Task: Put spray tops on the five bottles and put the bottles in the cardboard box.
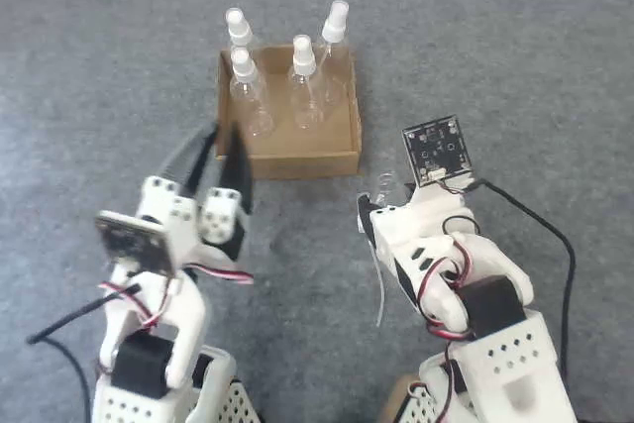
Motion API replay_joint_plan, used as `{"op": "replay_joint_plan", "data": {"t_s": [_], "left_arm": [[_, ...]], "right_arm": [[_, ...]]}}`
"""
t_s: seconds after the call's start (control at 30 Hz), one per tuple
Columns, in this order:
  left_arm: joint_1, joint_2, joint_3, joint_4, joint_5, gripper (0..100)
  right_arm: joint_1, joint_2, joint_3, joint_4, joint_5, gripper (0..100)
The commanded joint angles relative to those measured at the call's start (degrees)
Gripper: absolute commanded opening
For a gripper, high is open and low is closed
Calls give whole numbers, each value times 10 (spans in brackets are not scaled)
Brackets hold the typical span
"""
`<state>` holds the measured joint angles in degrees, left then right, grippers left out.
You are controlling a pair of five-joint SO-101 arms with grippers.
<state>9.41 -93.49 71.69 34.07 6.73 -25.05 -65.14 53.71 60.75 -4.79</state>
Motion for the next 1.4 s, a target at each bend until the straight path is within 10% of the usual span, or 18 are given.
{"op": "replay_joint_plan", "data": {"t_s": [0.0,0.57,1.37], "left_arm": [[43,-4,-23,-4,16,66],[80,-3,35,4,38,66],[265,-4,78,66,-120,66]], "right_arm": [[12,-87,25,-12,-4,6],[-41,-299,142,-52,39,6],[-125,-384,224,-80,107,6]]}}
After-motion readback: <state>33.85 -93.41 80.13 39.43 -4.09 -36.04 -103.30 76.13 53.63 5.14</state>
